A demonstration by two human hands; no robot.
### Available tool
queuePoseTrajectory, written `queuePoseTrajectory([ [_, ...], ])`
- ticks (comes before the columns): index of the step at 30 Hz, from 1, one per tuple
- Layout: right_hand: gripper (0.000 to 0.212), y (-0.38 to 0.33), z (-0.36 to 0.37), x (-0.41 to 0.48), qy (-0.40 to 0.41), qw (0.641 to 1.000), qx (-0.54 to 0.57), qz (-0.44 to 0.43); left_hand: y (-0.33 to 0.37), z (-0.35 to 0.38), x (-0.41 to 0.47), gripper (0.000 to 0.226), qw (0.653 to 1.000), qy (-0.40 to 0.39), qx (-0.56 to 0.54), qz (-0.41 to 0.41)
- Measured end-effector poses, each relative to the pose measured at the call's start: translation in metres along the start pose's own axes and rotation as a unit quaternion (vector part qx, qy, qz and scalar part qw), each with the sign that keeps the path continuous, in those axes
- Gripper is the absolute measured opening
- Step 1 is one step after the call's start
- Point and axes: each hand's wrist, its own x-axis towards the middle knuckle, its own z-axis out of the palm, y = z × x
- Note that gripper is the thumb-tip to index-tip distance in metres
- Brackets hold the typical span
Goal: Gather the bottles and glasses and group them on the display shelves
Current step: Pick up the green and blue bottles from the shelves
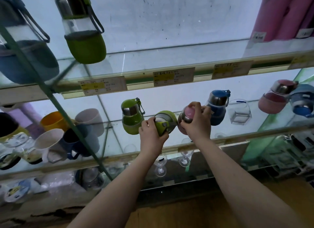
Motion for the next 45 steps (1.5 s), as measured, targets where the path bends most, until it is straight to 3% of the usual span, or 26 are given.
queuePoseTrajectory([
  [9,0.062,0.0,-0.037,-0.022,-0.002,0.997,-0.002,-0.078,0.037,-0.023,-0.029,0.069,0.999,0.024,0.032,0.003],
  [22,0.059,0.013,-0.128,-0.037,-0.021,0.992,0.047,-0.115,0.108,-0.052,-0.081,0.068,0.996,0.063,0.058,0.032],
  [35,0.059,-0.013,-0.188,-0.046,0.022,0.974,0.16,-0.156,0.171,-0.095,-0.11,0.07,0.983,0.154,0.053,0.09],
  [45,0.069,-0.064,-0.226,-0.024,0.058,0.949,0.223,-0.217,0.2,-0.137,-0.084,0.063,0.954,0.277,-0.045,0.102],
])
